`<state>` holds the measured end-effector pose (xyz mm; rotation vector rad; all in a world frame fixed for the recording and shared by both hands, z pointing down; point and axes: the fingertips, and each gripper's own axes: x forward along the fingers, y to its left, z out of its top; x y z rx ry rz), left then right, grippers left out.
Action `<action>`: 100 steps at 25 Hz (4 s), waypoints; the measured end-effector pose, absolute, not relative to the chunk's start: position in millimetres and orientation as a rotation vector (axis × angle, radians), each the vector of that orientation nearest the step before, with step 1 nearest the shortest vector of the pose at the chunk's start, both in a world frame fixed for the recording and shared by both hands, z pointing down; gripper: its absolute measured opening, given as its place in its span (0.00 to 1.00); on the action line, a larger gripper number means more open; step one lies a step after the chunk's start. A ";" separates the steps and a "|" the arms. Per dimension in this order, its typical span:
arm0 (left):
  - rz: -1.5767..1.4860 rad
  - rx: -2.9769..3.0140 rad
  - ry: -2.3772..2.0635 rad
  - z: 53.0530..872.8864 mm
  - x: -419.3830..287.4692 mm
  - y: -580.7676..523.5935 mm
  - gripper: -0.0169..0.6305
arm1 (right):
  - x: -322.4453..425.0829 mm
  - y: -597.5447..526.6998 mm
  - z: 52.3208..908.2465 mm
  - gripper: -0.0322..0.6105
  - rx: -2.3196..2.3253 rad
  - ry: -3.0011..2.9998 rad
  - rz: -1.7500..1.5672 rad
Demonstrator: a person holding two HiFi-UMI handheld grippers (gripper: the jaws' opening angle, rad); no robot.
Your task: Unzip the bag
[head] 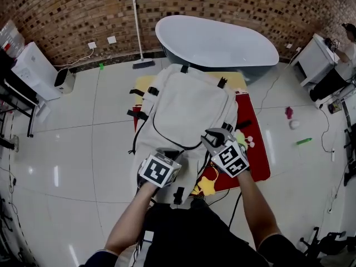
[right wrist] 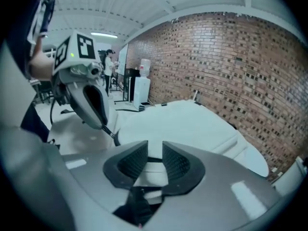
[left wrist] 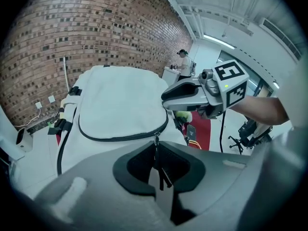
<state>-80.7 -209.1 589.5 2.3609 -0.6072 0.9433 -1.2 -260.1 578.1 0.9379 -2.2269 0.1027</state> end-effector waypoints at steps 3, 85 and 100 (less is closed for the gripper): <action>0.928 2.359 -0.602 589.1 -79.4 -208.4 0.07 | -28.7 -243.1 570.0 0.26 0.766 -2.318 0.059; 0.719 2.355 -1.085 592.4 -189.3 -384.0 0.09 | -27.1 -212.2 614.8 0.13 0.708 -2.102 0.106; 0.366 2.600 -0.982 497.6 -147.9 -327.9 0.20 | -37.6 -245.5 508.8 0.10 1.274 -2.357 0.163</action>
